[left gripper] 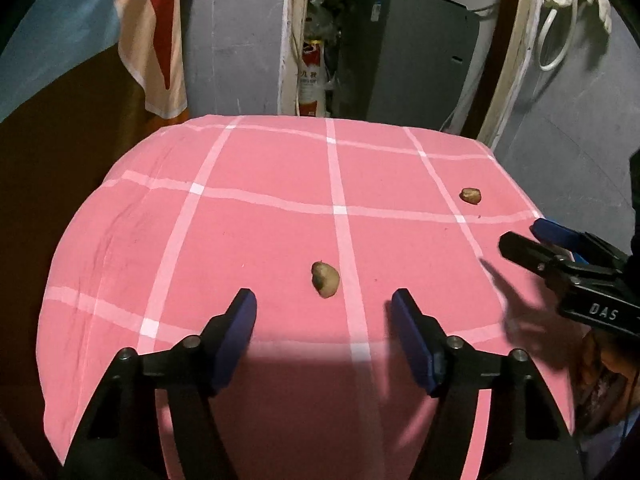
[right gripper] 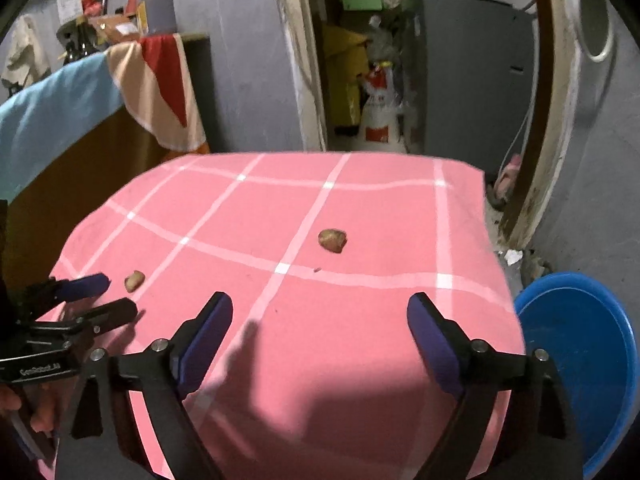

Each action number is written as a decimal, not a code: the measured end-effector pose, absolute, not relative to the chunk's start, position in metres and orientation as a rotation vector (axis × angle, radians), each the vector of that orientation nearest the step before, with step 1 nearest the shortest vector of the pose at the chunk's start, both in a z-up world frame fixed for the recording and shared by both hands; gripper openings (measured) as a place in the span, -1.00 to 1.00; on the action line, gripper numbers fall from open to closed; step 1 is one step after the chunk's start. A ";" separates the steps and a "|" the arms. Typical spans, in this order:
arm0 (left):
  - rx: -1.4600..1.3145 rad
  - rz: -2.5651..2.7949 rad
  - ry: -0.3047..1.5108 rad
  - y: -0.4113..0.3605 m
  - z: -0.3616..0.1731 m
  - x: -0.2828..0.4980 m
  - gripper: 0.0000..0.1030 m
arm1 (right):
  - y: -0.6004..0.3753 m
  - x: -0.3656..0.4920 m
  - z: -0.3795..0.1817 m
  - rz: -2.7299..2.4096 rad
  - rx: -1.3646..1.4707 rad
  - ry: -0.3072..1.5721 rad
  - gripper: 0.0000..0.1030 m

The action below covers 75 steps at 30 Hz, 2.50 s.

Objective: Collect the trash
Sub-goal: 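Close the right tool on a brown piece while the left tool grasps another, then lift both held brown pieces and carry them over the blue bucket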

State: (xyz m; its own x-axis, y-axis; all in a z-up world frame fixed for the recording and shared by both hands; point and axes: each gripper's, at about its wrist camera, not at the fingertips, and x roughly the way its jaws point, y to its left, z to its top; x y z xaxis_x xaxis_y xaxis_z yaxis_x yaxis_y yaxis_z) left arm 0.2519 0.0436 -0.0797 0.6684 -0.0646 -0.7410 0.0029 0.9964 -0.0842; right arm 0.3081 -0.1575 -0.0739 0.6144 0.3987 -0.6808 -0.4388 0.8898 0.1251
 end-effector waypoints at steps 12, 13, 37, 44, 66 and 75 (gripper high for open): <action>-0.101 -0.014 0.843 0.044 -0.082 0.261 -0.59 | -0.144 0.344 -0.074 0.542 -0.066 0.846 0.20; -0.103 -0.015 0.844 0.043 -0.082 0.263 -0.63 | -0.142 0.347 -0.073 0.548 -0.072 0.852 0.14; -0.178 -0.077 0.865 0.043 -0.078 0.284 -0.85 | -0.128 0.370 -0.078 0.599 -0.134 0.918 -0.68; -0.188 -0.120 0.854 0.036 -0.076 0.274 -0.85 | -0.134 0.331 -0.075 0.656 -0.112 0.887 -0.69; -0.222 -0.262 0.492 -0.018 0.009 0.217 -0.85 | -0.204 0.216 0.014 0.547 0.049 0.334 -0.69; -0.186 -0.373 0.321 -0.065 0.051 0.201 -0.85 | -0.252 0.190 0.038 0.440 0.099 0.185 -0.69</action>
State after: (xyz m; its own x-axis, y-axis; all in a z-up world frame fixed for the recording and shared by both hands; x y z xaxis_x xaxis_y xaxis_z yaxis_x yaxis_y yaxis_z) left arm 0.2009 -0.0647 0.0510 0.8817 -0.3849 -0.2730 0.3266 0.9153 -0.2357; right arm 0.1904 -0.2522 0.0377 0.8882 0.4321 -0.1560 -0.4141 0.9001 0.1354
